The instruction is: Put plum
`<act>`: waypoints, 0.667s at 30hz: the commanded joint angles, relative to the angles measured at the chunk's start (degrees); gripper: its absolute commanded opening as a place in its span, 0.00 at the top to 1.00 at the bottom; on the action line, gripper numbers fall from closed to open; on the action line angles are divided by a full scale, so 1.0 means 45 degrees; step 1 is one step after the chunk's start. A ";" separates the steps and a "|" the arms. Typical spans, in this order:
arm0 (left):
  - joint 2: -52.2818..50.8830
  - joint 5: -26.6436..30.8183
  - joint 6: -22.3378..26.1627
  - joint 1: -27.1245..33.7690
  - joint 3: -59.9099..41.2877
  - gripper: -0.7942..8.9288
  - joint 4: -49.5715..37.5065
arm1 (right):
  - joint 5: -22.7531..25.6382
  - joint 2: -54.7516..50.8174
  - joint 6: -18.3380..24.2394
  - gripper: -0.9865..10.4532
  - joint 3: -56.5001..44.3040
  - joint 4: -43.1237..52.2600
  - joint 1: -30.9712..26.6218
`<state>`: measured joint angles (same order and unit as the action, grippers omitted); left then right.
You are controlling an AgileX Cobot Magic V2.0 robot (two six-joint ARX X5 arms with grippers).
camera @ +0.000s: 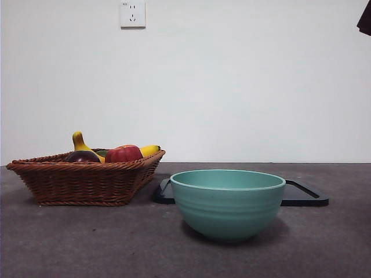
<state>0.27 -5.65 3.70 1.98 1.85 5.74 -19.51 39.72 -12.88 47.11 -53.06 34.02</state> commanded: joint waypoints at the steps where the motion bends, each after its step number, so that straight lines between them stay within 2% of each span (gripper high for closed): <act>1: -0.0024 0.0068 -0.0034 0.0010 -0.0267 0.91 0.0510 | 0.0005 0.0049 0.0053 0.91 0.0136 0.0121 0.0087; 3: -0.0024 0.0073 -0.0034 0.0010 -0.0267 0.91 0.1117 | 0.0005 0.0049 0.0053 0.91 0.0136 0.0117 0.0087; 20: -0.0019 0.0068 -0.0121 0.0010 -0.0262 0.91 0.1083 | 0.0005 0.0049 0.0053 0.91 0.0136 0.0126 0.0087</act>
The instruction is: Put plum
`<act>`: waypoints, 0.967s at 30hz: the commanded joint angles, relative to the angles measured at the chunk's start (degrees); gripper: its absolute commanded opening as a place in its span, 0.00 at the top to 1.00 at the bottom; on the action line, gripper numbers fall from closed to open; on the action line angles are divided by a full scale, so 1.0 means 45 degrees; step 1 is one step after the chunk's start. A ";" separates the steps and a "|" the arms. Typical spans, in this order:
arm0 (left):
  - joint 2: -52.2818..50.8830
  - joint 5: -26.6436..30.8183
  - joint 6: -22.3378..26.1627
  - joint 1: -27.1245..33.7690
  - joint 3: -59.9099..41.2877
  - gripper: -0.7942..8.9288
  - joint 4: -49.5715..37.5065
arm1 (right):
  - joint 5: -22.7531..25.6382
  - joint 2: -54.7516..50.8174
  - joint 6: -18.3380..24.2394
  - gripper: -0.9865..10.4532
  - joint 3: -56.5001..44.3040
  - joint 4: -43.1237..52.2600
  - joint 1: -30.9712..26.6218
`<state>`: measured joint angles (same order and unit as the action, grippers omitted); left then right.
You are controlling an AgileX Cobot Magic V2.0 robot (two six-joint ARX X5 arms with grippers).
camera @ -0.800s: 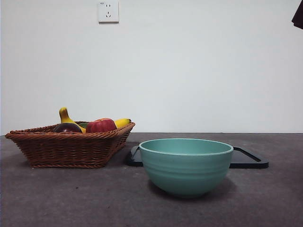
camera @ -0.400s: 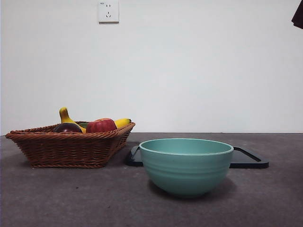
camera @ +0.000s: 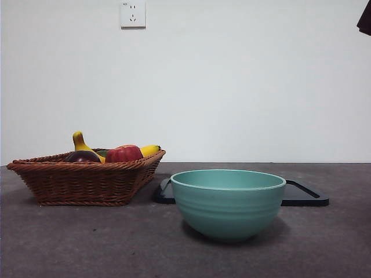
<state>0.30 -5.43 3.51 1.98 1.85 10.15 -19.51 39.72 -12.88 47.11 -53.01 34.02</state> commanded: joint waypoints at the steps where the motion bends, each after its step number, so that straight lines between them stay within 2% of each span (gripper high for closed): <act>1: -0.0024 0.0019 -0.0078 0.0010 -0.0262 0.91 0.0107 | 0.0005 0.0049 0.0053 0.91 0.0136 0.0117 0.0087; 15: -0.0024 0.0019 -0.0078 0.0010 -0.0262 0.91 0.0107 | 0.0010 -0.0005 0.0092 0.91 0.0136 0.0107 0.0087; 17: -0.0024 0.0019 -0.0078 0.0010 -0.0262 0.91 0.0107 | 0.0209 -0.0233 0.0816 0.91 0.0136 0.0204 -0.0087; 20: -0.0024 0.0019 -0.0078 0.0010 -0.0262 0.91 0.0107 | 0.0350 -0.0622 0.2016 0.91 0.0117 0.0559 -0.0894; 22: -0.0024 0.0019 -0.0078 0.0010 -0.0262 0.91 0.0107 | 0.0350 -0.0976 0.2594 0.91 0.0078 0.1156 -0.1948; 27: -0.0024 0.0019 -0.0078 0.0010 -0.0262 0.91 0.0107 | 0.0374 -0.2472 0.2943 0.91 -0.1020 0.3968 -0.4813; 29: -0.0024 0.0019 -0.0073 0.0010 -0.0262 0.91 0.0107 | 0.0461 -0.3133 0.3021 0.91 -0.1841 0.5251 -0.5591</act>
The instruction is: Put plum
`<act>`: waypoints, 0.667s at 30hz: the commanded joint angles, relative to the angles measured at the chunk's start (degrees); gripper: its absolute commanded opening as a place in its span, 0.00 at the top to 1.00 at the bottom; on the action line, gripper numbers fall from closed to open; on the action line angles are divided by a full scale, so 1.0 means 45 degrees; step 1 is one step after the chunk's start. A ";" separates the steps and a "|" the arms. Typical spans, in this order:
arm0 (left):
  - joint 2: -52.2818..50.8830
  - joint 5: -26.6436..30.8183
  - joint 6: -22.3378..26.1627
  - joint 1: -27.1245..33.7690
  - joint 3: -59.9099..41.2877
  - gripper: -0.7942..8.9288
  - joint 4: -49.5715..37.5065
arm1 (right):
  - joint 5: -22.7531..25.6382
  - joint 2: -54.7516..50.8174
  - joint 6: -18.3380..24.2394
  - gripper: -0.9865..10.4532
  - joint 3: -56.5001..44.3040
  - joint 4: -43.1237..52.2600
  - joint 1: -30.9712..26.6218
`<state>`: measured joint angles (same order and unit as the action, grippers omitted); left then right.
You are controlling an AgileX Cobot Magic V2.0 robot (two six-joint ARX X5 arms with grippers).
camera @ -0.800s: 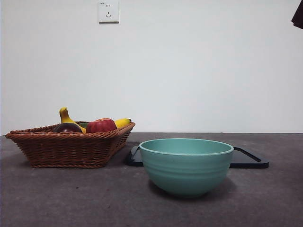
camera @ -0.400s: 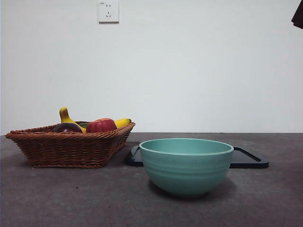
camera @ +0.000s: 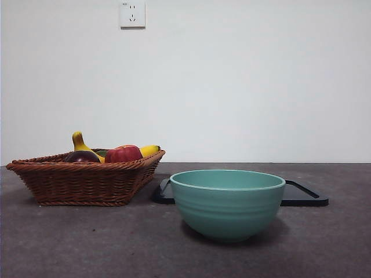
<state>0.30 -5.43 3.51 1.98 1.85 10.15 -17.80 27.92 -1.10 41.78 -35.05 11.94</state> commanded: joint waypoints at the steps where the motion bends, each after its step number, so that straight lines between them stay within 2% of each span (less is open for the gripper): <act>1: -0.0024 0.0019 -0.0078 0.0010 -0.0262 0.91 0.0107 | 0.0112 -0.0981 0.0393 0.91 -0.1302 0.2074 -0.1127; 5: -0.0024 0.0019 -0.0078 0.0010 -0.0262 0.91 0.0107 | 0.0165 -0.2506 0.0393 0.91 -0.3497 0.4124 -0.2113; 10: -0.0024 0.0019 -0.0078 0.0010 -0.0262 0.91 0.0107 | 0.1219 -0.4153 0.0393 0.91 -0.5979 0.5945 -0.2535; 20: -0.0024 0.0019 -0.0073 0.0010 -0.0262 0.91 0.0107 | 0.2336 -0.5916 0.0189 0.91 -0.8514 0.6543 -0.2531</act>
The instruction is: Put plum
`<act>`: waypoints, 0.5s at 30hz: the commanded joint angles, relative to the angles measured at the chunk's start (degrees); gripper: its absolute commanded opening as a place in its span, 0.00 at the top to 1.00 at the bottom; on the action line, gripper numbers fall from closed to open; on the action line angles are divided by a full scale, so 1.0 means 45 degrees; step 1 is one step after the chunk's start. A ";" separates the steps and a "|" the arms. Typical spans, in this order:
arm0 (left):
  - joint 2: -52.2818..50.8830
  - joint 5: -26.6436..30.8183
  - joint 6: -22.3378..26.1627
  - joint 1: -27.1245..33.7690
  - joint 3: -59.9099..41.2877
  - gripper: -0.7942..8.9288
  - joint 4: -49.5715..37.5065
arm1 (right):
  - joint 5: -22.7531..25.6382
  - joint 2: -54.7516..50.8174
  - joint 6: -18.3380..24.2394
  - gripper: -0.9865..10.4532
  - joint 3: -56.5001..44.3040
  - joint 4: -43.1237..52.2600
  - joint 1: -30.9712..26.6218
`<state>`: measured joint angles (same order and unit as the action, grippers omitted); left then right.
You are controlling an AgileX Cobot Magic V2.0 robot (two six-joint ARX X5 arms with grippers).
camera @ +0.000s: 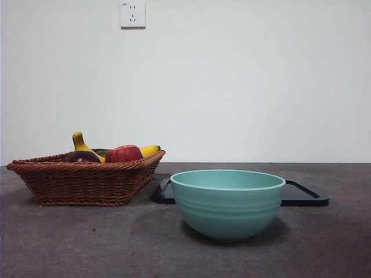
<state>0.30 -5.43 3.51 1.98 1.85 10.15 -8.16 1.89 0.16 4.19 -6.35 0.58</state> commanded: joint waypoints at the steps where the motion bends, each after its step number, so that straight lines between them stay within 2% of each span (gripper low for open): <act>1: -0.0024 0.0019 -0.0073 0.0010 -0.0262 0.91 0.0107 | 0.0267 -0.0185 -0.0146 0.91 -0.0262 0.0170 0.0000; 15: -0.0024 0.0019 -0.0078 0.0010 -0.0262 0.91 0.0107 | 0.0544 -0.0374 -0.0369 0.91 -0.0797 -0.0806 -0.0005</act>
<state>0.30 -5.43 3.49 1.98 1.85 10.15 -5.85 0.36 -0.71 0.93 -9.45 0.58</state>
